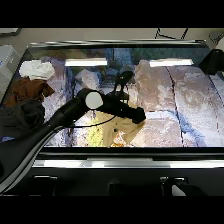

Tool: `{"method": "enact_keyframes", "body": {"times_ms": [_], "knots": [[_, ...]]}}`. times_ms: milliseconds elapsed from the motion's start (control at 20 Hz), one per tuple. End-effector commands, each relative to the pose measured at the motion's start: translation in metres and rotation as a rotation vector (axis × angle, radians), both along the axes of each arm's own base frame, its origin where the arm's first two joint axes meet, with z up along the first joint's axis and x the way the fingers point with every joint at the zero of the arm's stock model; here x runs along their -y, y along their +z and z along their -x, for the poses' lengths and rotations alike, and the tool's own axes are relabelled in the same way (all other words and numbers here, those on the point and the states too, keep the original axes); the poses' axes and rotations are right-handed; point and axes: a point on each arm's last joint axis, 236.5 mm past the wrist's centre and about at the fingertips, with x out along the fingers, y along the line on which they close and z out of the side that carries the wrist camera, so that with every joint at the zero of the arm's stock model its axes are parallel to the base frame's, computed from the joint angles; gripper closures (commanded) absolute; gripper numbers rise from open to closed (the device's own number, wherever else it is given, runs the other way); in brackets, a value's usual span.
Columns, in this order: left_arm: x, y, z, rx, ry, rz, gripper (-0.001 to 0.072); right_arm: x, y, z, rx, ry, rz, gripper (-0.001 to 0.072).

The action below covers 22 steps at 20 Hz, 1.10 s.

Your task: Fold the clothes and pants, and hang the long-sleeved shirts on hangers.

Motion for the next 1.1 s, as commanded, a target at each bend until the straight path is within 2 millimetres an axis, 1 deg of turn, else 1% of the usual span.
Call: {"method": "enact_keyframes", "body": {"times_ms": [0,50,100,150,200,250,300,350,400,450,500,600,650,750,800,900,1000,1050], "knots": [[-0.007,0.01,0.014,-0.053,-0.086,-0.017,-0.0012,0.001,-0.019,0.004,-0.086,-0.024,-0.024,0.003],[-0.041,0.02,-0.012,0.0,-0.046,-0.071,-0.0012,0.0,-0.03,0.004,-0.135,-0.027,-0.035,0.003],[-0.079,0.023,-0.036,0.03,0.01,-0.132,-0.0012,0.0,-0.044,0.003,-0.19,-0.025,-0.038,0.0028],[-0.123,0.02,-0.055,0.02,0.062,-0.206,-0.001,0.001,-0.063,-0.001,-0.246,-0.024,-0.042,0.002],[-0.162,0.013,-0.06,-0.041,0.089,-0.27,-0.001,0.001,-0.086,-0.006,-0.302,-0.025,-0.049,0.0001],[-0.197,0.0,-0.054,-0.146,0.099,-0.328,-0.0009,0.002,-0.111,-0.009,-0.365,-0.027,-0.057,0.0001],[-0.222,-0.013,-0.041,-0.252,0.094,-0.367,-0.0009,-0.002,-0.139,-0.008,-0.442,-0.018,-0.079,0.0001],[-0.237,-0.027,-0.025,-0.355,0.084,-0.387,-0.0008,-0.01,-0.17,-0.004,-0.53,-0.004,-0.114,0.0007],[-0.243,-0.041,-0.012,-0.416,0.085,-0.385,-0.0008,-0.02,-0.199,0.002,-0.608,0.011,-0.159,0.0011],[-0.244,-0.06,-0.003,-0.446,0.099,-0.384,-0.0008,-0.028,-0.225,0.008,-0.668,0.018,-0.199,0.0011],[-0.24,-0.079,0.007,-0.471,0.118,-0.375,-0.0008,-0.038,-0.25,0.015,-0.726,0.024,-0.249,0.0011],[-0.226,-0.12,0.032,-0.533,0.159,-0.339,-0.0008,-0.061,-0.285,0.034,-0.819,0.054,-0.35,0.001],[-0.217,-0.139,0.045,-0.569,0.184,-0.314,-0.0009,-0.072,-0.296,0.041,-0.848,0.086,-0.39,0.001],[-0.194,-0.165,0.065,-0.602,0.201,-0.25,-0.0008,-0.082,-0.31,0.048,-0.867,0.112,-0.435,0.001],[-0.183,-0.172,0.07,-0.603,0.213,-0.222,-0.0008,-0.083,-0.314,0.048,-0.862,0.105,-0.439,0.001],[-0.168,-0.18,0.076,-0.594,0.232,-0.199,-0.0008,-0.085,-0.322,0.05,-0.863,0.093,-0.453,0.0011],[-0.159,-0.186,0.081,-0.576,0.217,-0.212,-0.0008,-0.086,-0.331,0.057,-0.882,0.089,-0.455,0.0011],[-0.157,-0.189,0.081,-0.567,0.22,-0.215,-0.0008,-0.086,-0.336,0.061,-0.892,0.083,-0.459,0.0013]]}}
